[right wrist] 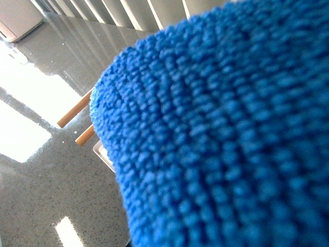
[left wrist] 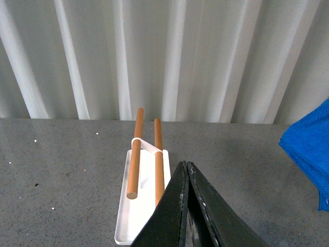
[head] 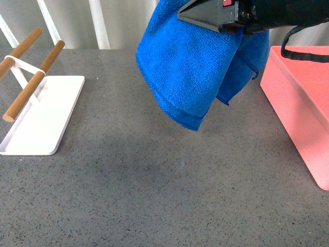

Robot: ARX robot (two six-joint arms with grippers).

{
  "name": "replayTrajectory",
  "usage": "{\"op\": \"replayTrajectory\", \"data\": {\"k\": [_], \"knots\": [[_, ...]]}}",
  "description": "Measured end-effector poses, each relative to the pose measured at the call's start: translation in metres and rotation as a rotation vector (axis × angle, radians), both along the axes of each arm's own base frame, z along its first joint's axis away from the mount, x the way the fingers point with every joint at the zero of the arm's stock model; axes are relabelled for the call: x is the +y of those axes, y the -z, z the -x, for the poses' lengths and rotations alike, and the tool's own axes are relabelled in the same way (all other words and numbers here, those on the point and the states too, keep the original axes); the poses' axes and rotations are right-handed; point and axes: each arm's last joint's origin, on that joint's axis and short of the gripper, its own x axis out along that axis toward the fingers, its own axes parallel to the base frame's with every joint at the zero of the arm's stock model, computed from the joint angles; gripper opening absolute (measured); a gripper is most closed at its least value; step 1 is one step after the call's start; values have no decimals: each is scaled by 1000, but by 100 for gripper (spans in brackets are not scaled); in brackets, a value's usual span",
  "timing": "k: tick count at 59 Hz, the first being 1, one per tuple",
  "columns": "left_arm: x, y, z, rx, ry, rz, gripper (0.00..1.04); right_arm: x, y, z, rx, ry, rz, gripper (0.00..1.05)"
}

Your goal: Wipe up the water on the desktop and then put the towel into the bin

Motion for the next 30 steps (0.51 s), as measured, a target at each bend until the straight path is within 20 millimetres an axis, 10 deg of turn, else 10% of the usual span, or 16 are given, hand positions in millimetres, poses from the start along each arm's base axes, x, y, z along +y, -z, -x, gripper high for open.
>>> {"op": "replayTrajectory", "data": {"k": [30], "knots": [[0,3,13,7,0,0,4,-1,1,0,2,2,2,5]]}}
